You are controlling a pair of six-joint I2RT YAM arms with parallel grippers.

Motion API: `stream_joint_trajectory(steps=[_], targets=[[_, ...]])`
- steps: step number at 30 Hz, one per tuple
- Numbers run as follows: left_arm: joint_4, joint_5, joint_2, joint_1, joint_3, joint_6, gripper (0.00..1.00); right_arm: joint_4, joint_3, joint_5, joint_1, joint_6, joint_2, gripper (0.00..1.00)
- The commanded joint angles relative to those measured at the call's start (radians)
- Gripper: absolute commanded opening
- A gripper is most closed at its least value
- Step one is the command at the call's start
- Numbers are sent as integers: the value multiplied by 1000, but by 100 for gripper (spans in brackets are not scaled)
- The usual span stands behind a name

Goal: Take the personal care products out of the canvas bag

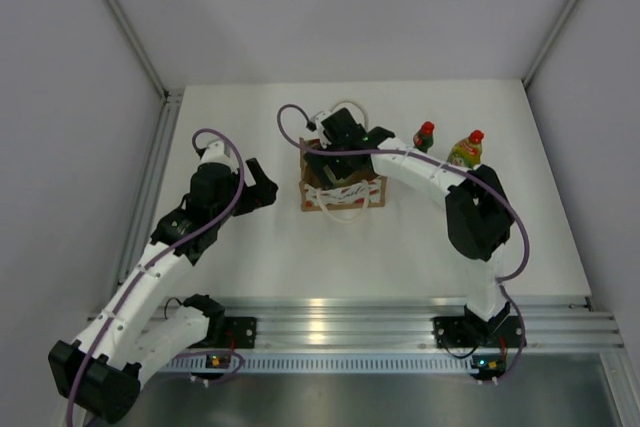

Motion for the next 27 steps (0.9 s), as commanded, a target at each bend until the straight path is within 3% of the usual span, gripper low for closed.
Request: stream_joint_trajectory(steps=[1, 5, 13, 19, 20, 22, 27], targets=[[21, -13, -4, -1, 4, 10, 98, -46, 63, 10, 17, 0, 35, 95], [23, -13, -4, -1, 2, 10, 98, -51, 75, 9, 11, 15, 55, 88], [29, -12, -1, 0, 2, 11, 98, -60, 78, 9, 8, 57, 54, 63], [29, -15, -2, -1, -1, 11, 98, -57, 104, 18, 9, 55, 37, 22], [30, -15, -2, 0, -1, 10, 98, -57, 112, 13, 8, 55, 37, 10], [32, -13, -2, 0, -2, 11, 98, -57, 136, 7, 8, 55, 34, 1], [32, -18, -9, -1, -5, 10, 98, -57, 179, 13, 8, 57, 15, 0]])
